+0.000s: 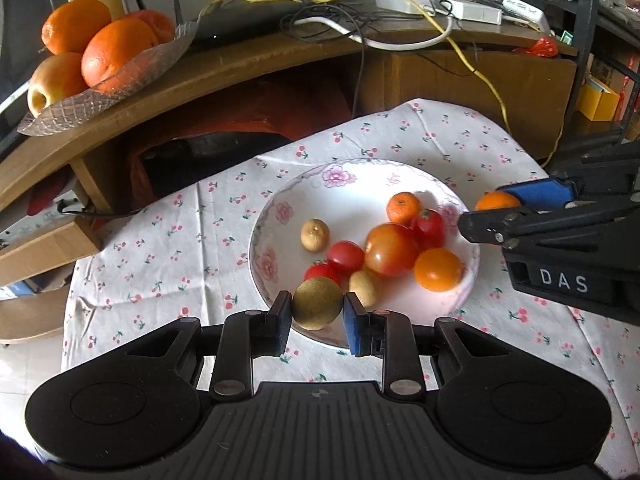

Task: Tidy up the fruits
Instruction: 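Lower both grippers into the bowl and open them to release kiwi and mandarin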

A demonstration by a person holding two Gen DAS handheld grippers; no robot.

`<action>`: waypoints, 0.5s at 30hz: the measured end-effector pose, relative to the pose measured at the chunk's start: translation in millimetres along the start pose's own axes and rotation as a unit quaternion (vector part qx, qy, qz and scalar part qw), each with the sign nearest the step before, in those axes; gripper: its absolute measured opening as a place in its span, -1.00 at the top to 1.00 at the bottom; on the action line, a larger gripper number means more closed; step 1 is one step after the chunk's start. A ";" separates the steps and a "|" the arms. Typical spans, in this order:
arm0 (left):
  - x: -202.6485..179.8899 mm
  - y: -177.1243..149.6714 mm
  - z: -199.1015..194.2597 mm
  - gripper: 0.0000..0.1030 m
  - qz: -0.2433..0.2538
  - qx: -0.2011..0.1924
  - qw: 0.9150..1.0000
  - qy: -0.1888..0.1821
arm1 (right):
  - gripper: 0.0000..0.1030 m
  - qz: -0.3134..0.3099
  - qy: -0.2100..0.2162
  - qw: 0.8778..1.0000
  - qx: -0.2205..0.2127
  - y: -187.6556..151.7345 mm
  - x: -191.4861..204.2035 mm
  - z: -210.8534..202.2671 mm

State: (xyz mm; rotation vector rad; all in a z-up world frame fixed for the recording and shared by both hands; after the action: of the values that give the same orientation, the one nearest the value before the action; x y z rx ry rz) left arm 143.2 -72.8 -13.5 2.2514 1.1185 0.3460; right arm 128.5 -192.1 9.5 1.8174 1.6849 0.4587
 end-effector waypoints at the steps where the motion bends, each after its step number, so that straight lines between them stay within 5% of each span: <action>1: 1.3 2.0 2.2 0.32 0.000 0.001 1.000 0.001 | 0.42 -0.002 0.000 1.000 0.002 0.6 -0.1 2.8; 15: 9.4 24.8 33.1 0.32 0.001 0.012 1.000 0.000 | 0.41 -0.025 0.001 0.999 0.022 10.2 0.5 38.2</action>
State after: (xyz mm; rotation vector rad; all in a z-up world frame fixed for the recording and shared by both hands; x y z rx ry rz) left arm 180.3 -90.1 -24.6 2.2738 1.1271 0.3342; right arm 160.4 -199.2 -12.7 1.8021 1.7507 0.4050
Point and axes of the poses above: each gripper's, at about its wrist camera, not at the fingertips, and z roughly the way its jaws point, x to its left, y to its top, the point moved 1 cm from there along z, roughly the way its jaws point, and after that the axes turned 11 degrees about -y, right-handed, at the moved point
